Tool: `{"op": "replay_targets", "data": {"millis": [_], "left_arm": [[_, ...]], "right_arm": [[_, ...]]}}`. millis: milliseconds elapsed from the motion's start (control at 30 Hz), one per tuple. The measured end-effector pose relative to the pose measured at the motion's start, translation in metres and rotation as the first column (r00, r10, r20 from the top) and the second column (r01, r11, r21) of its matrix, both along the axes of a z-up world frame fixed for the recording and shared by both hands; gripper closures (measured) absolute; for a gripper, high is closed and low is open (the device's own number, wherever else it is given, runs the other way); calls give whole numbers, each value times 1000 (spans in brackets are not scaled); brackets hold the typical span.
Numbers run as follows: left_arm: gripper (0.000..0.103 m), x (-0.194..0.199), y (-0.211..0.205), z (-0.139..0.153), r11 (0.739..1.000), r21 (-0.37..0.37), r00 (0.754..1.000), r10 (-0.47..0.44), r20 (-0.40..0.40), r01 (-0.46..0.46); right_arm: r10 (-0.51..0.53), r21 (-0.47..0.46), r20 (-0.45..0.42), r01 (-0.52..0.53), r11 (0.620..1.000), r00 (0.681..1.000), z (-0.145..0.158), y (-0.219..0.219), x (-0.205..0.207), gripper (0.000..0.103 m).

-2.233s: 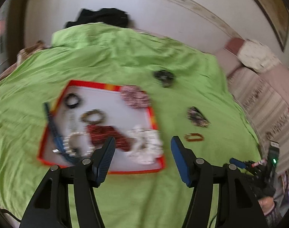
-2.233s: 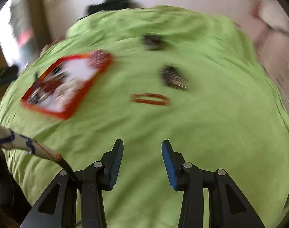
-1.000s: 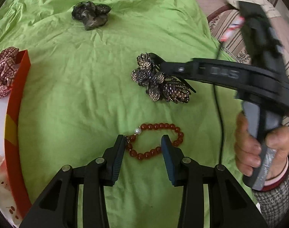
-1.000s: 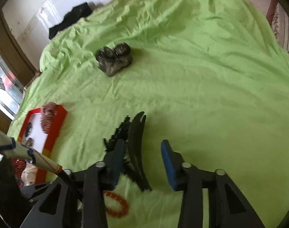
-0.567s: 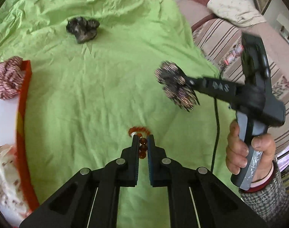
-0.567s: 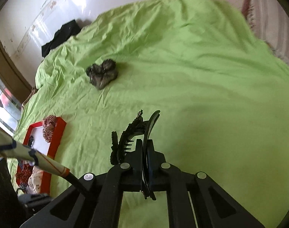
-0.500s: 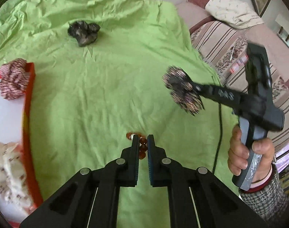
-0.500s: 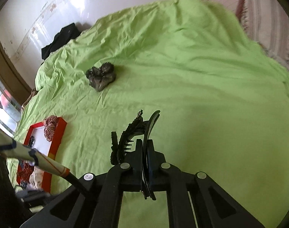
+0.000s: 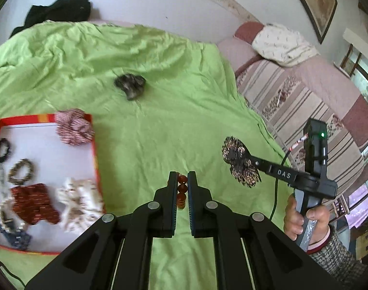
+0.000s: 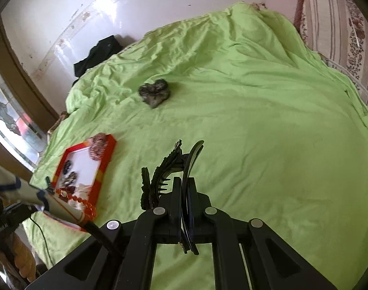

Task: Organize jewelry
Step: 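Carry the red bracelet with left tool while right tool carries the claw clip to the lid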

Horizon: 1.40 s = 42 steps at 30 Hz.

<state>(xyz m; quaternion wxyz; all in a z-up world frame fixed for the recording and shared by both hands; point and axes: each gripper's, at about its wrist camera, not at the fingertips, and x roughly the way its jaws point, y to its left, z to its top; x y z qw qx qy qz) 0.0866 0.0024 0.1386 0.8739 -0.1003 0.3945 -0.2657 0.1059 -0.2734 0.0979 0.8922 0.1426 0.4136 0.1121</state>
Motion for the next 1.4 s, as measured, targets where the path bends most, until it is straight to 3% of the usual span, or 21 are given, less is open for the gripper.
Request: {"op": "replay_targets", "data": {"millis": [267,633,900,1400], "left_arm": [[96,-15,61,12,992,54,993,113,40,-115],[96,-46,88,17,929,231,954,258,154,-288],[96,-55,88,23,900,276,937,291,196,-337],[96,-51,93,27,892,285,932,301,203,-350]], "right_arm": [[82,-6,18,-82,997,996,13,56,-7,99],[150,-27,3,-150,988,989,6,108,-19,99],[137,-41,-2,-137,990,990,9,105,-30,99],[153,-60,4,-153,986,988,17,121,-41,98]]}}
